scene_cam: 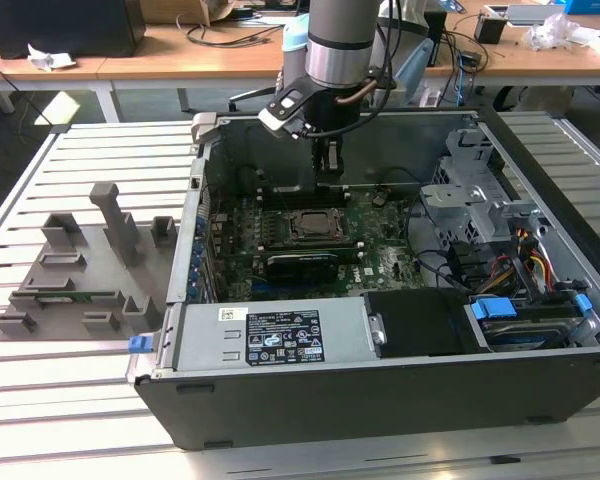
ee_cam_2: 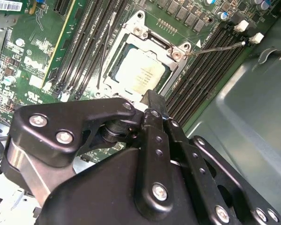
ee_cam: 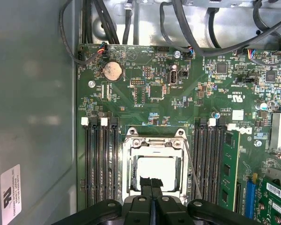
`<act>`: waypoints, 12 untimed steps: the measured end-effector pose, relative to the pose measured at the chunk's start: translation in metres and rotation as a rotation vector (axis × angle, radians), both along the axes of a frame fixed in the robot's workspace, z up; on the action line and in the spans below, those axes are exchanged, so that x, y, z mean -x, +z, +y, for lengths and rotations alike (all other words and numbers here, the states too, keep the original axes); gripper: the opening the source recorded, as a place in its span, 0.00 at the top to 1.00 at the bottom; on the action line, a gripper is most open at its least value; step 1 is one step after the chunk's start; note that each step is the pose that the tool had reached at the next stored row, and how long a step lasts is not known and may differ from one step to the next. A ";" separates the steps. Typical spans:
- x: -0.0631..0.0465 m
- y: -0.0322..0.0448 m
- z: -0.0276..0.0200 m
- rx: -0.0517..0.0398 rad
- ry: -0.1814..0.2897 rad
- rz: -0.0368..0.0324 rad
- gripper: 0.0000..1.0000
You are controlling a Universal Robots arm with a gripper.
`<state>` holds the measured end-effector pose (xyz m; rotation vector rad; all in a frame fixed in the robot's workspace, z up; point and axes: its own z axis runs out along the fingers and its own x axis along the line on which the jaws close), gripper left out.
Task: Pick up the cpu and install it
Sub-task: 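Install the first cpu locking lever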
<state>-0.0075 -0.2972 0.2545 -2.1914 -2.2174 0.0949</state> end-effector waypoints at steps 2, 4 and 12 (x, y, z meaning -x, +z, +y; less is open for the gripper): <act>0.000 0.0000 0.0000 0.0000 0.036 0.0001 0.89; 0.000 0.0001 0.0000 0.0001 0.063 0.0001 0.89; 0.000 0.0000 0.0000 0.0000 0.142 0.0000 0.89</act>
